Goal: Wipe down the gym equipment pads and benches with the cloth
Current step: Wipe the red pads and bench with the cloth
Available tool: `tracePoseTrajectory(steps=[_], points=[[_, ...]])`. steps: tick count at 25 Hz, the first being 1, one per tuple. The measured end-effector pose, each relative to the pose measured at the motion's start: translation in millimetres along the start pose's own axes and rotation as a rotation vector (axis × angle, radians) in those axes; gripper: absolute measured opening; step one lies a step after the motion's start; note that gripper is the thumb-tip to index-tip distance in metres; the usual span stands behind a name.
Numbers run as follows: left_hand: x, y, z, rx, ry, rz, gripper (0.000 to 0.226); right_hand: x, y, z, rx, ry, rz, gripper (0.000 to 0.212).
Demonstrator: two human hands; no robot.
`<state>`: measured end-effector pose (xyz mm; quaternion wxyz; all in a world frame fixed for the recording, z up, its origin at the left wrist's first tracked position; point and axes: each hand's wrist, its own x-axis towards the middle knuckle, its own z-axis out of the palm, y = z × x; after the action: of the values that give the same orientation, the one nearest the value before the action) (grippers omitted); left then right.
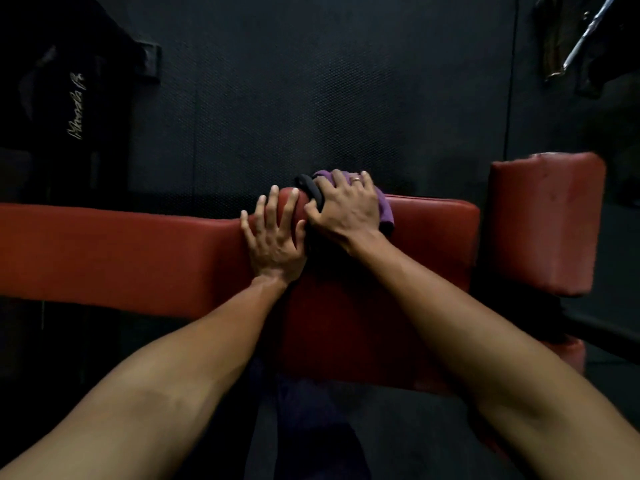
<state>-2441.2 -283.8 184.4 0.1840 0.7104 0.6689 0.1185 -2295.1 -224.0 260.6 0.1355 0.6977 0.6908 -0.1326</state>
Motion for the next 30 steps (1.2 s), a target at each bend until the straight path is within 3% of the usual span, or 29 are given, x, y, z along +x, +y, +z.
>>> tracePoseTrajectory(steps=[4,8,11,15,18,22,25,30], points=[[-1.5,3.7,-2.0,-0.011,-0.003,-0.008,0.057,-9.8,37.0,-13.5,-0.003,-0.047,-0.128,0.059],[3.0,2.3,-1.6,-0.023,-0.004,-0.019,0.058,-36.4,87.0,-21.6,-0.043,0.022,-0.06,0.053],[0.1,2.4,-0.4,-0.015,0.027,-0.01,0.058,-3.9,34.8,-9.3,-0.011,-0.008,-0.053,0.048],[-1.9,-2.1,-0.8,0.008,0.037,-0.004,0.068,29.3,-19.1,-4.9,0.095,-0.149,-0.187,0.047],[1.8,3.4,-7.1,-0.016,0.03,-0.034,0.059,14.4,31.9,-14.3,0.049,-0.097,-0.219,0.052],[2.7,8.2,-10.7,-0.034,-0.01,-0.048,0.059,-26.3,97.0,-21.7,0.023,0.014,-0.076,0.052],[3.2,5.4,-9.4,-0.035,-0.008,-0.049,0.059,-10.4,51.8,-8.7,0.012,0.043,-0.022,0.051],[2.2,-2.5,3.6,0.024,0.086,-0.021,0.051,-10.5,-7.5,19.2,0.142,0.152,-0.126,0.054]])
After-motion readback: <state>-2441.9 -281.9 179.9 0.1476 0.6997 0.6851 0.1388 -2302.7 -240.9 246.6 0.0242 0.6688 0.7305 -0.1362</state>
